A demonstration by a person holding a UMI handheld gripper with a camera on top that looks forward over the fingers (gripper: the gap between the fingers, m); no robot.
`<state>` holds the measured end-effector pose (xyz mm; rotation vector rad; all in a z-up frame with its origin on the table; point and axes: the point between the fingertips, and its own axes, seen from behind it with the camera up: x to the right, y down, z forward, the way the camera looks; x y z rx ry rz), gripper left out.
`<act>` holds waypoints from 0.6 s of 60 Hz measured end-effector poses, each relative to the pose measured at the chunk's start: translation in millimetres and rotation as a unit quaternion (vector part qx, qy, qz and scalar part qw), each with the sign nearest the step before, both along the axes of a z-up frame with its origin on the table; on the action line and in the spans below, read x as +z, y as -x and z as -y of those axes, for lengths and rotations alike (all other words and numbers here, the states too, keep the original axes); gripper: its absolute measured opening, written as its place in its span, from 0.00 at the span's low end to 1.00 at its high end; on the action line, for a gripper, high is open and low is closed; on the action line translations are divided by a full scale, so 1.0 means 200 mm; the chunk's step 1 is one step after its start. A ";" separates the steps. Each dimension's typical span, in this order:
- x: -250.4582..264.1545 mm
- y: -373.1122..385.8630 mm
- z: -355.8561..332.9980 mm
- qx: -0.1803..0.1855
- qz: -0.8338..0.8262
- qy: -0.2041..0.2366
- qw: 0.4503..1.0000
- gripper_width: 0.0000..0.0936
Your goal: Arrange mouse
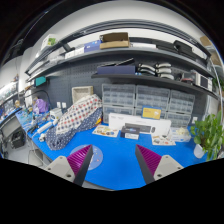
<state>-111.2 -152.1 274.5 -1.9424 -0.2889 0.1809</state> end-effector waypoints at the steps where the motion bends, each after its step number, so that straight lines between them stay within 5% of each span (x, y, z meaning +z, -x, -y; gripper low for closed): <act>1: -0.02 0.00 0.01 0.001 0.002 0.003 1.000 0.94; 13: -0.48 -0.14 0.06 0.003 0.020 0.042 0.999 0.93; 36: -1.16 -0.88 -0.06 -0.119 0.039 0.116 0.985 0.93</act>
